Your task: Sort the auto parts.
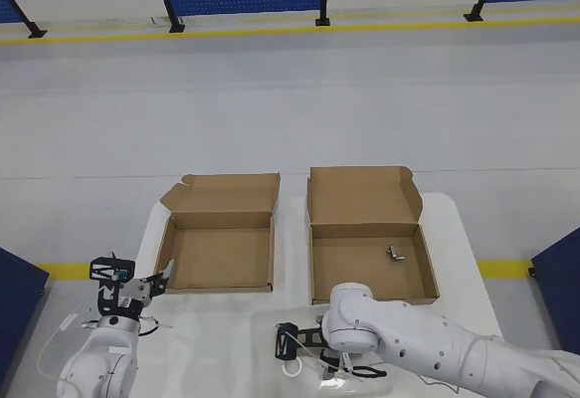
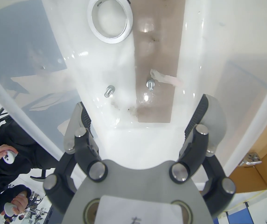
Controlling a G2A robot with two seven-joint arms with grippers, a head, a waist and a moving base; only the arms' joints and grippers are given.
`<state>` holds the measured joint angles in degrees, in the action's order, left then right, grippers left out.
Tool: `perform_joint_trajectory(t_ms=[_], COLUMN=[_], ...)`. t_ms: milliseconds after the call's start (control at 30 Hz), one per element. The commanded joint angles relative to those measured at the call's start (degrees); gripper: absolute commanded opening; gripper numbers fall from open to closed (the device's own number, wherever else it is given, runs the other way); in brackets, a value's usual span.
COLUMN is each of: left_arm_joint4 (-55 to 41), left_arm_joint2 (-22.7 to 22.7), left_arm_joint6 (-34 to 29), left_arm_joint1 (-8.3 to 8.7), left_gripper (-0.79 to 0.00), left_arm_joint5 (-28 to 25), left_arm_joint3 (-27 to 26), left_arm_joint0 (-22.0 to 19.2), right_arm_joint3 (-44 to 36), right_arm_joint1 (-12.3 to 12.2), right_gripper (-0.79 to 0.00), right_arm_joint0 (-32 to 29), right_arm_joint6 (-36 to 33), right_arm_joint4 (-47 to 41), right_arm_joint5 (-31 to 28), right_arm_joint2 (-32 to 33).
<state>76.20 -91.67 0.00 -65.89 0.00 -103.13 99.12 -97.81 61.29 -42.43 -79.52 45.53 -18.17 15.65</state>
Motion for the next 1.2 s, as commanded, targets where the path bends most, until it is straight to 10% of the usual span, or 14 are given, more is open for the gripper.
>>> perform_joint_trajectory(t_ms=[0, 867, 1067, 1167], left_arm_joint4=[0.00, 0.00, 0.00, 0.00], left_arm_joint2=[0.00, 0.00, 0.00, 0.00], left_arm_joint6=[0.00, 0.00, 0.00, 0.00], left_arm_joint1=[0.00, 0.00, 0.00, 0.00], left_gripper=[0.000, 0.000, 0.000, 0.000], left_arm_joint5=[0.00, 0.00, 0.00, 0.00], left_arm_joint3=[0.00, 0.00, 0.00, 0.00], left_arm_joint0=[0.00, 0.00, 0.00, 0.00], right_arm_joint3=[0.25, 3.44, 3.37, 3.14], right_arm_joint1=[0.23, 0.89, 0.95, 0.84], right_gripper=[0.000, 0.000, -0.394, -0.403], right_arm_joint0=[0.10, -2.69, -3.38, -3.79], right_arm_joint6=[0.17, 6.02, 5.85, 5.62], right_arm_joint4=[0.84, 5.46, 6.09, 6.35], right_arm_joint5=[-0.18, -1.67, -1.20, -1.18], right_arm_joint2=[-0.17, 0.00, 0.91, 1.45])
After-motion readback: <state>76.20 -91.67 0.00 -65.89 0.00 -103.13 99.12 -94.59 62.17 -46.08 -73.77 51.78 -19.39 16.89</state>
